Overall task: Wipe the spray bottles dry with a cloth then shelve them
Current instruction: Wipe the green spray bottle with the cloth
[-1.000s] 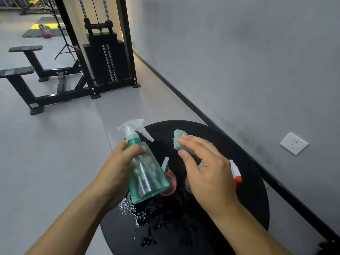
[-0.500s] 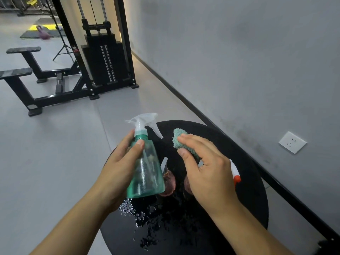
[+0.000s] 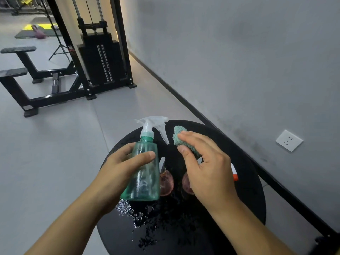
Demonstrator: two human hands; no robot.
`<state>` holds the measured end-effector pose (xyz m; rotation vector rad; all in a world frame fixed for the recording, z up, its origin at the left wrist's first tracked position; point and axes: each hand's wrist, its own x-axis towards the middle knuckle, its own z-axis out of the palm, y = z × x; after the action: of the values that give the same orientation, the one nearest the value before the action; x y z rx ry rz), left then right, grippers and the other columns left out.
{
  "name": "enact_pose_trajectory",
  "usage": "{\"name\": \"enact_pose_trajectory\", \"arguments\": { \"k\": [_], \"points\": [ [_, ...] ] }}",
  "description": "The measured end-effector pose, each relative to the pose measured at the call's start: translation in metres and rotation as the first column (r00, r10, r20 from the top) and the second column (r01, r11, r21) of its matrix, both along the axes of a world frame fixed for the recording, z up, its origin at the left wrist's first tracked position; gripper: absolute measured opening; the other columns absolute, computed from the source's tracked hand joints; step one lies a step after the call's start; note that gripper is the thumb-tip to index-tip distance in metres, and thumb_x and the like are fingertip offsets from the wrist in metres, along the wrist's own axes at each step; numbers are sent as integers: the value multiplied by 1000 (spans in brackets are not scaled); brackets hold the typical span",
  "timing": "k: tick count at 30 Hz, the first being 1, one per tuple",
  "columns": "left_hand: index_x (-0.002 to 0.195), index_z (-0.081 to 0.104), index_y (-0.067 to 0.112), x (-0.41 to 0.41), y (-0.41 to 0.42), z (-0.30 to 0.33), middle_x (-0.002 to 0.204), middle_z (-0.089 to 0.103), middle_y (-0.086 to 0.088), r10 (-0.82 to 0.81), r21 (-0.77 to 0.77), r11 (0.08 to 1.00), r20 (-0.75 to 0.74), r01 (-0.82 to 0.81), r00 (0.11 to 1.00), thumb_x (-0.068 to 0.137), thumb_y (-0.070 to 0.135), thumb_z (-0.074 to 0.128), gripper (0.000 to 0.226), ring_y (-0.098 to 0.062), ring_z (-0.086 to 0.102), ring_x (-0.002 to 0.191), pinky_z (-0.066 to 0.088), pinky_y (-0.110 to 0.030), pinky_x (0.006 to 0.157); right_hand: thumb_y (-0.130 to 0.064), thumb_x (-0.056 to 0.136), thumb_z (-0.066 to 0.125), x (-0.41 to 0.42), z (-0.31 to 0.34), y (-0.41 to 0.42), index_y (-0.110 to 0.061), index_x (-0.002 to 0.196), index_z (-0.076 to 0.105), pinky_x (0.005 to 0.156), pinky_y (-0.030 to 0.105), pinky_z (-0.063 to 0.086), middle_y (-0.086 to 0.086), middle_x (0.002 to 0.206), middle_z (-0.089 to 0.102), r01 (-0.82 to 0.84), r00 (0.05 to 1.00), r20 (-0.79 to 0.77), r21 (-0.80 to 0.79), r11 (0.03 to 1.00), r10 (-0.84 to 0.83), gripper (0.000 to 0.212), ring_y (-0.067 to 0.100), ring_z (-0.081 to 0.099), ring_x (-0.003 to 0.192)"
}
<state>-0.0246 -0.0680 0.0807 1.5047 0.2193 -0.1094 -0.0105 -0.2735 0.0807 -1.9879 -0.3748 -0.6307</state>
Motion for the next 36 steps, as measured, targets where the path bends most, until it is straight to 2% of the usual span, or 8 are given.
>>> {"name": "enact_pose_trajectory", "arguments": {
  "k": [5,8,11,14,20,25,30,36],
  "points": [
    [121,74,43,-8,-5,4,114,81,-1,-136,85,987,21,134,990,89,52,78,34,-25,78,105,58,-56,100,-6,94,69,4,1,-3,-17,123,71,102,27,50,-11,122,67,27,999,28,5,1000,-27,31,3,59,121],
    [124,71,48,-11,-12,5,115,81,4,-174,141,975,10,171,985,89,58,75,37,-18,78,105,57,-51,102,-6,96,66,6,0,-4,-13,126,69,105,28,48,-7,127,66,50,998,49,-11,999,-49,31,4,57,125],
    [119,75,39,-10,-14,5,110,81,-4,-214,189,960,22,206,977,85,53,70,37,-29,79,102,59,-54,98,-7,99,62,8,-4,-4,-11,131,65,110,30,44,-4,133,63,57,996,69,-78,995,-52,33,7,52,132],
    [116,76,29,-9,-10,5,106,81,-14,-265,164,952,10,260,964,82,38,80,36,-41,78,95,64,-54,87,-10,101,58,8,-7,-4,-13,137,61,114,31,39,-3,141,57,46,999,23,-175,984,-42,36,6,44,138],
    [116,75,29,-9,-7,6,104,81,-13,-350,183,920,-19,347,937,79,23,81,37,-34,79,93,63,-41,80,-5,101,56,6,-12,-2,-17,140,58,117,21,31,-5,147,53,15,999,-41,-279,960,-27,41,1,38,142],
    [110,76,32,-10,-6,6,105,81,-11,-358,221,908,-39,357,933,77,22,81,35,-34,79,94,64,-43,82,7,94,59,2,-17,1,-15,140,58,115,27,37,-4,146,54,-99,995,-15,-376,921,101,51,2,38,142],
    [113,76,35,-9,-3,7,103,81,-10,-329,249,911,-48,330,943,72,27,85,43,-32,79,87,64,-42,78,3,96,57,6,-15,-3,-14,137,61,117,21,32,-3,144,56,-31,999,2,-348,937,34,45,4,41,141],
    [109,77,32,-9,-5,6,101,81,-8,-334,282,895,-91,346,938,63,37,86,47,-32,79,88,65,-48,85,7,95,58,4,-19,1,-16,140,58,115,26,37,-5,146,54,-134,991,-43,-364,922,127,50,0,37,142]
  ]
}}
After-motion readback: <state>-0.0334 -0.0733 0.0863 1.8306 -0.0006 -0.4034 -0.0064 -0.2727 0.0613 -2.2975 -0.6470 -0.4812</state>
